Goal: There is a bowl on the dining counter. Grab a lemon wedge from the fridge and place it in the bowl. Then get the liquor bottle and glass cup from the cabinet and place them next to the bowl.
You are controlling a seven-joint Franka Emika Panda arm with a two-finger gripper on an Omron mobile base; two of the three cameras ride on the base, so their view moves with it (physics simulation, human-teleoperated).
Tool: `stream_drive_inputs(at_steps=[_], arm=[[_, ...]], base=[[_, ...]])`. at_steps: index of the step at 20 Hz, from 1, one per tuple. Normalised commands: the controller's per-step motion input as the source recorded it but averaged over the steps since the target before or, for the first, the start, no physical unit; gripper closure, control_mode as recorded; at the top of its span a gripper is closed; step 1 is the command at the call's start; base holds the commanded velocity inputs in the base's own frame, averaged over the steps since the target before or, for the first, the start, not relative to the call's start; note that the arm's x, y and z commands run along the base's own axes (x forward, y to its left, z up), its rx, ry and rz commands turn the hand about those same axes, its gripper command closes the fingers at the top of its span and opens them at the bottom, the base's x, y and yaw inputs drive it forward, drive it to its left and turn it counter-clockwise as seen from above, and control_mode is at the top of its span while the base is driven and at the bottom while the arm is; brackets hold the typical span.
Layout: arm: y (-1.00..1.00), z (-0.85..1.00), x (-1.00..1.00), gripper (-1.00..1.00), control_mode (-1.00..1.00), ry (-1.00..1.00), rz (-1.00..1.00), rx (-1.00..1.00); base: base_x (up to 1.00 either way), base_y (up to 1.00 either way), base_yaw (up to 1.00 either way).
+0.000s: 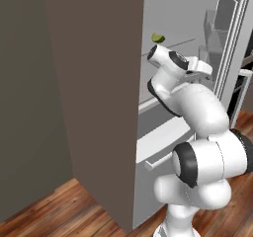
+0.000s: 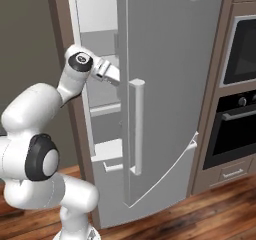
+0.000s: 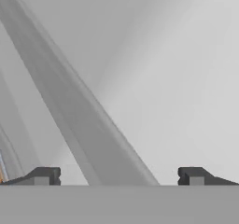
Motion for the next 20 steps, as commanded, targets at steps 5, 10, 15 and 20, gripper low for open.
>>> stream_drive_inputs(at_steps=[5,10,15,20], arm=[[-1.0,-0.17,-0.38,-1.0,-1.0,-0.01,-0.14,-0.06],[-1.0,-0.09,-0.38,-1.0,-1.0,-0.03,-0.12,-0.05],[-1.0,-0.03,-0.36,-1.0,-1.0,-0.09,-0.07,-0.03],[-1.0,0.0,-0.18,-1.0,-1.0,-0.14,0.0,-0.02]], base=[[0.0,0.0,0.0],[0.0,0.0,0.0],[0.0,0.0,0.0],[0.0,0.0,0.0]])
